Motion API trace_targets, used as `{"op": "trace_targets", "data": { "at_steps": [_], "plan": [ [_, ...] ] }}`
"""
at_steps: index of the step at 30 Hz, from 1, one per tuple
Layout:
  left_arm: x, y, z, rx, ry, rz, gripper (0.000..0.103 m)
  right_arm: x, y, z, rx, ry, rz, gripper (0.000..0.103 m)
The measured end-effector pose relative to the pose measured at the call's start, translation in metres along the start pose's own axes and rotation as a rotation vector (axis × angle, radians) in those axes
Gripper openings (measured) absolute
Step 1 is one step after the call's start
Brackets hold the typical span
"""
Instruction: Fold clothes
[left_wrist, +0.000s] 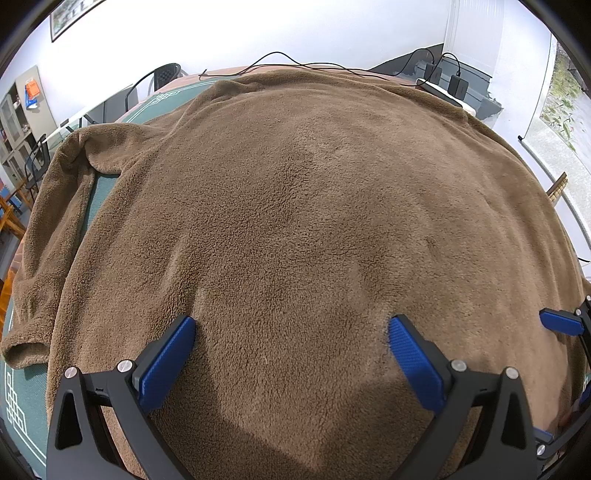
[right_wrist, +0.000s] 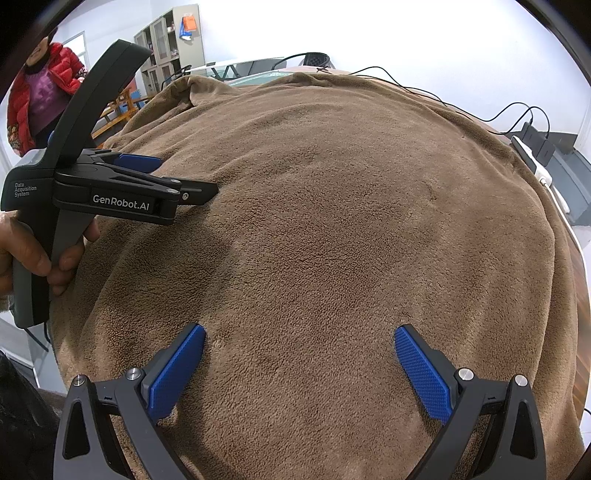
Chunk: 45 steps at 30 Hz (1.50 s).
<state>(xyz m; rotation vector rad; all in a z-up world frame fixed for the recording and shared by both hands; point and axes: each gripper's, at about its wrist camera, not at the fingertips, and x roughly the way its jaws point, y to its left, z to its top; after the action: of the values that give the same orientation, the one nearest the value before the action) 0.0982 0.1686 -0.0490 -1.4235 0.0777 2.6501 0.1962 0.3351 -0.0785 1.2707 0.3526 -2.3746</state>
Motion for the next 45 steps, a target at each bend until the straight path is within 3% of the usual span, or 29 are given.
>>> {"op": "trace_targets", "data": {
  "at_steps": [45],
  "plan": [
    [-0.0043,0.0,-0.0049,-0.046,0.045,0.027,0.103,-0.0007,0.0015,-0.002,0.001,0.002,-0.004,0.103]
  ]
}}
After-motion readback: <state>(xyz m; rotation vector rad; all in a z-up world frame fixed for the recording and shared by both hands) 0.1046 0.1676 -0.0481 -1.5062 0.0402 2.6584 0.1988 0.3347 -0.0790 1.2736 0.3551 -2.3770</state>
